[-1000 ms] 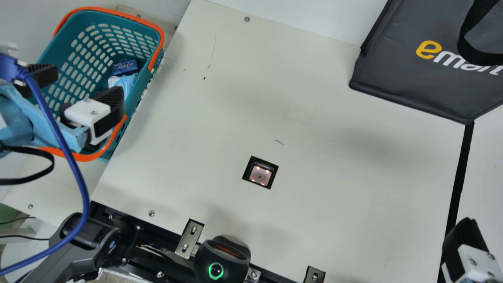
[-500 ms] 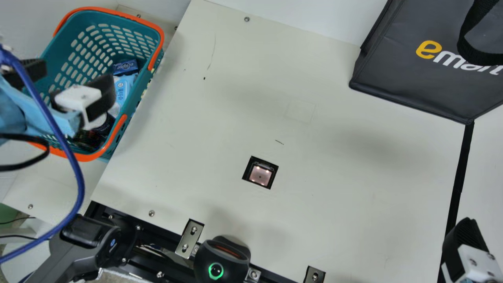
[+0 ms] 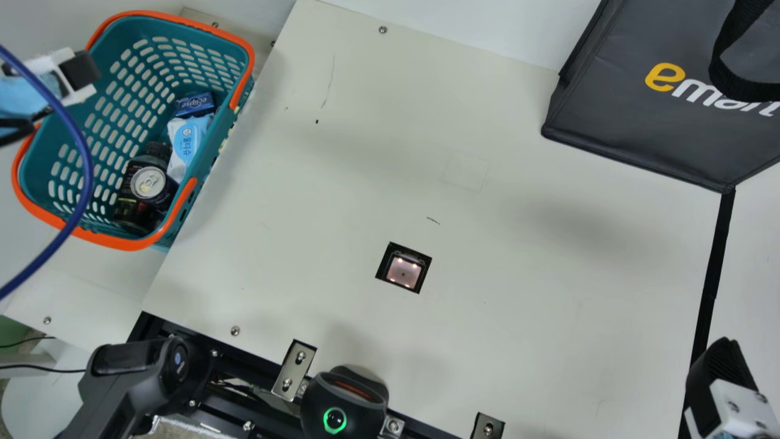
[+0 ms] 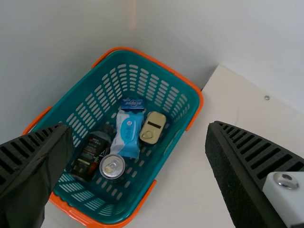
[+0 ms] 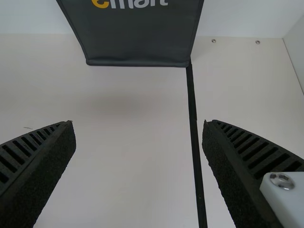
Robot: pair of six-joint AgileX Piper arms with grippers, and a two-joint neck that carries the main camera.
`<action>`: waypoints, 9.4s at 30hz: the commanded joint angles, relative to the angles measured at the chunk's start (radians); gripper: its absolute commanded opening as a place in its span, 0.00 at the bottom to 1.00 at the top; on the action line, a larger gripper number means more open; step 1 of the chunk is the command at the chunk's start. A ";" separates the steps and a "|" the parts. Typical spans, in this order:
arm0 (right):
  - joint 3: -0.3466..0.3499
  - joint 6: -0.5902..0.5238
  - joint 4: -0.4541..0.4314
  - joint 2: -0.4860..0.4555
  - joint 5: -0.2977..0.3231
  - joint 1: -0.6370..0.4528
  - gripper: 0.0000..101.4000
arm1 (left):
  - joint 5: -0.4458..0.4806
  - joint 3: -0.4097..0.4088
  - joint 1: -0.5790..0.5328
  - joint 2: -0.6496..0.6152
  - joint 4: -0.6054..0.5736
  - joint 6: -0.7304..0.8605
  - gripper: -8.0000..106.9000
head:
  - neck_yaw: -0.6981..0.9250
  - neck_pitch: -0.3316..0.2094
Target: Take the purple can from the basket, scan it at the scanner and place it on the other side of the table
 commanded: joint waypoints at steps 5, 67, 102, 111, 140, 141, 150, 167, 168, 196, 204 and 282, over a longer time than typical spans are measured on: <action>0.000 0.000 0.000 0.000 0.000 0.000 0.94 | 0.025 -0.037 0.203 0.132 -0.128 0.287 0.85 | 0.004 -0.029; 0.000 0.000 0.000 0.000 0.000 0.000 0.94 | -0.279 0.169 0.148 0.760 -0.101 0.378 0.85 | 0.004 -0.029; 0.000 0.000 0.000 0.000 0.000 0.000 0.94 | -0.331 0.328 0.176 0.813 -0.099 0.017 0.74 | 0.004 -0.029; 0.000 0.000 0.000 0.000 0.000 0.000 0.94 | -0.328 0.350 0.176 0.775 -0.122 0.018 0.21 | 0.004 -0.029; 0.000 0.000 0.000 0.000 0.000 0.000 0.94 | -0.254 0.307 0.193 0.351 -0.192 0.103 0.00 | 0.004 -0.029; 0.000 0.000 0.000 0.000 0.000 0.000 0.94 | -0.253 0.303 0.189 0.336 -0.196 0.106 0.00 | 0.004 -0.029; 0.000 0.000 0.000 0.000 0.000 0.000 0.94 | -0.244 0.279 0.105 0.190 -0.225 0.119 0.00 | 0.004 -0.029; 0.000 0.000 0.000 0.000 0.000 0.000 0.94 | -0.215 0.263 -0.298 -0.031 -0.136 -0.002 0.00 | 0.004 -0.029; 0.000 0.000 0.000 0.000 0.000 0.000 0.94 | -0.213 0.264 -0.328 -0.038 -0.128 -0.010 0.00 | 0.004 -0.029; 0.000 0.000 0.000 0.000 0.001 0.000 0.94 | -0.200 0.306 -0.983 -0.002 -0.045 -0.178 0.00 | 0.004 -0.029; 0.000 0.000 0.000 0.000 0.001 0.000 0.94 | -0.121 0.306 -1.023 -0.001 -0.048 -0.137 0.00 | 0.004 -0.029; 0.000 0.000 0.000 0.000 0.000 0.000 0.94 | 0.075 0.020 -1.366 0.539 -0.006 -0.138 0.00 | 0.004 -0.029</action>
